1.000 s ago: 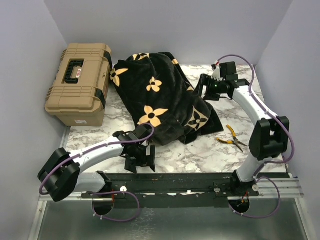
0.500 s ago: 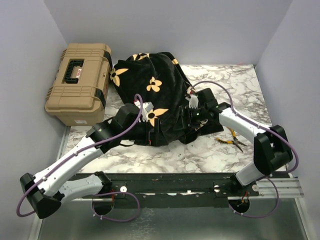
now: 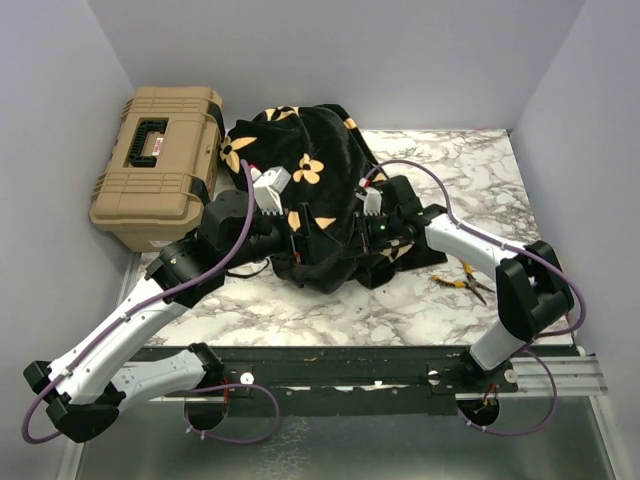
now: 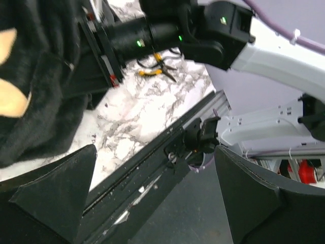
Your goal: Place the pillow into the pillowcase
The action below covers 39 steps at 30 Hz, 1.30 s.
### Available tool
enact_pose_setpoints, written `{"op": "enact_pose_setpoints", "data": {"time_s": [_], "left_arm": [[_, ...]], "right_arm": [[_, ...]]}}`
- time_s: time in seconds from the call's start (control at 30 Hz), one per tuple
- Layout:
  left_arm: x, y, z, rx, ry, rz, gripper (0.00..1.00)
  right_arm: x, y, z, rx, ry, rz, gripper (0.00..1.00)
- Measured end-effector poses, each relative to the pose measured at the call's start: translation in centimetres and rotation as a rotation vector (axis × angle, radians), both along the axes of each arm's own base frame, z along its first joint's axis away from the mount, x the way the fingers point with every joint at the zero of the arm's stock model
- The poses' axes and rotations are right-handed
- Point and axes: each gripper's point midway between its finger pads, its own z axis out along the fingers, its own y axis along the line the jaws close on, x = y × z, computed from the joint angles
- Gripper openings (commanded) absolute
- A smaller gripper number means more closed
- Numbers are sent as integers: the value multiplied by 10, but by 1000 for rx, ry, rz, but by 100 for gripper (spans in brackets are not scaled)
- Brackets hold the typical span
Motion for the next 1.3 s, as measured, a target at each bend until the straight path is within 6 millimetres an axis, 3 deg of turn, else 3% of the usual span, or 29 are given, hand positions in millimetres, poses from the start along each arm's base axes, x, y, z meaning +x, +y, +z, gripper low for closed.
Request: {"op": "enact_pose_setpoints", "data": {"time_s": [0.1, 0.2, 0.23, 0.33, 0.4, 0.47, 0.57, 0.77, 0.9, 0.97, 1.1, 1.2, 1.3], "left_arm": [[11, 5, 10, -2, -40, 62, 99], [23, 12, 21, 1, -88, 130, 99], [30, 15, 24, 3, -109, 167, 99], [43, 24, 29, 14, -145, 249, 99], [51, 30, 30, 25, -162, 295, 99], [59, 37, 31, 38, -177, 345, 99], [67, 45, 30, 51, -192, 404, 99], [80, 59, 17, 91, -188, 477, 99], [87, 67, 7, 111, -178, 507, 99], [93, 74, 5, 116, -182, 531, 99], [113, 90, -1, 115, -192, 578, 99], [132, 105, -19, 122, -186, 613, 99], [150, 118, -51, 156, -179, 633, 99]], "right_arm": [[-19, 5, 9, 15, -22, 57, 12], [-55, 14, 30, 47, -75, 157, 19], [-69, 19, 38, 61, -98, 203, 25], [-127, 38, 63, 133, -132, 395, 61], [-165, 47, 74, 181, -139, 527, 76], [-187, 46, 77, 210, -129, 595, 82], [-192, 38, 73, 204, -121, 578, 83], [-166, 37, 71, 148, -145, 445, 82], [-132, 27, 69, 128, -121, 300, 83], [-107, 16, 70, 125, -115, 198, 84], [-60, -13, 71, 104, -124, 4, 96], [-37, -38, 78, 72, -169, -122, 100], [-26, -60, 92, 47, -253, -226, 100]]}}
